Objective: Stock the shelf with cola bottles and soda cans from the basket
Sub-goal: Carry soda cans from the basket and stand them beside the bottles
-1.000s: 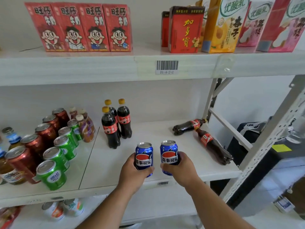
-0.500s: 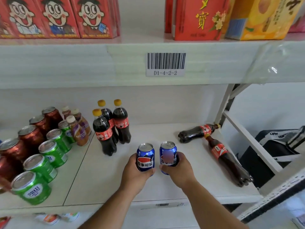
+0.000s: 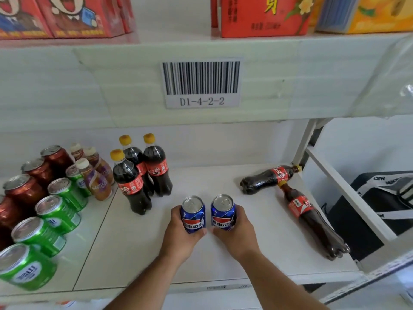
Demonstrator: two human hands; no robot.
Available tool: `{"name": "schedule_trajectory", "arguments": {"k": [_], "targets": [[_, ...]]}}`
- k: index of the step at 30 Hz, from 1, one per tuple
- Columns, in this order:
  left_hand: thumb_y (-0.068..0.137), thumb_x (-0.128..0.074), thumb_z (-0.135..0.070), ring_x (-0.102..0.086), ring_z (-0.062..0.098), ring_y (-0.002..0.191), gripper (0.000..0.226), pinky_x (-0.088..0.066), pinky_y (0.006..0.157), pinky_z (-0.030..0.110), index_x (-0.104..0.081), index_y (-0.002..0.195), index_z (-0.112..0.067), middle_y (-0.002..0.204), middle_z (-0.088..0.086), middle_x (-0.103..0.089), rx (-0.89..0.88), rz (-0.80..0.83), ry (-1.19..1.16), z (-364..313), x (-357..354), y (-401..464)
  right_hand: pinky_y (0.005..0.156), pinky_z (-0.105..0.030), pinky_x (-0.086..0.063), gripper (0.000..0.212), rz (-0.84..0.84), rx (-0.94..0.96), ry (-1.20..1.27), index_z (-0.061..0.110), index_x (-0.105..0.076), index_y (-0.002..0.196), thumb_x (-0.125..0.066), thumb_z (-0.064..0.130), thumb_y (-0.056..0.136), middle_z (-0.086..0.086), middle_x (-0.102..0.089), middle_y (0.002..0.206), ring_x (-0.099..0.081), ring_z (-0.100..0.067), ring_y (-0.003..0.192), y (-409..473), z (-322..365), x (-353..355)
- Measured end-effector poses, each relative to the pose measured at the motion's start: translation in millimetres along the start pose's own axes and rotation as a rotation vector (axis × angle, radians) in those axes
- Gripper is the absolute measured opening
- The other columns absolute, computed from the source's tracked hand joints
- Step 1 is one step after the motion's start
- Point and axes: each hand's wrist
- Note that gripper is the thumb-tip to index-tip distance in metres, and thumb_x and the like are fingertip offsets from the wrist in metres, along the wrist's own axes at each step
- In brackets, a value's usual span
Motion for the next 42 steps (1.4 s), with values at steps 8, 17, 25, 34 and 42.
{"name": "schedule_trajectory", "arguments": {"k": [8,17,25,34,42], "targets": [[0.078,-0.088,-0.003,-0.062,-0.001,0.113,0.08,-0.052,0.098,0.024,-0.045,0.136,-0.04,0.123,-0.027,-0.059,-0.028,0.043,0.001,8.5,6.3,-18.6,0.086,-0.016,-0.046,0.068,0.004,0.003,-0.067,0.029,-0.052,0.137,-0.088,0.018,0.081,0.021,-0.06,0.111,-0.06,-0.001,0.098,-20.1,-1.2,6.0],[0.084,-0.082,0.001,-0.069,-0.008,0.099,0.061,-0.052,0.082,0.01,-0.054,0.126,-0.033,0.114,-0.022,-0.067,0.009,-0.02,-0.098,12.0,6.4,-18.5,0.081,-0.02,-0.044,0.051,-0.091,0.024,-0.134,0.021,-0.059,0.132,-0.081,0.018,0.086,0.013,-0.062,0.101,-0.059,-0.008,0.09,-25.9,-2.7,2.0],[0.084,-0.08,0.006,-0.07,-0.001,0.107,0.061,-0.055,0.096,0.024,-0.057,0.127,-0.031,0.12,-0.012,-0.071,0.005,-0.017,-0.098,16.0,4.7,-2.4,0.087,-0.02,-0.046,0.052,-0.054,0.034,-0.138,0.027,-0.057,0.14,-0.074,0.016,0.093,0.01,-0.071,0.119,-0.064,-0.009,0.102,-13.6,-3.5,-0.2],[0.086,-0.081,0.001,-0.069,-0.008,0.105,0.06,-0.054,0.089,0.014,-0.057,0.129,-0.033,0.115,-0.021,-0.07,-0.019,0.004,-0.074,9.1,-4.0,25.3,0.078,-0.005,-0.045,0.048,-0.017,0.065,-0.135,0.031,-0.058,0.135,-0.072,0.011,0.093,0.022,-0.068,0.11,-0.064,0.007,0.094,19.5,-2.1,-1.9],[0.087,-0.079,0.004,-0.068,-0.016,0.1,0.056,-0.053,0.081,0.008,-0.057,0.122,-0.034,0.112,-0.023,-0.071,-0.028,0.004,-0.062,-2.4,-14.6,58.4,0.092,-0.021,-0.049,0.052,-0.006,0.061,-0.147,0.029,-0.056,0.138,-0.07,0.006,0.093,0.012,-0.07,0.116,-0.068,-0.01,0.108,59.1,7.2,0.3]]}}
Point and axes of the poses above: each hand's wrist, its own y-axis towards the middle knuckle, its own x-axis out of the back of the hand, z = x × y
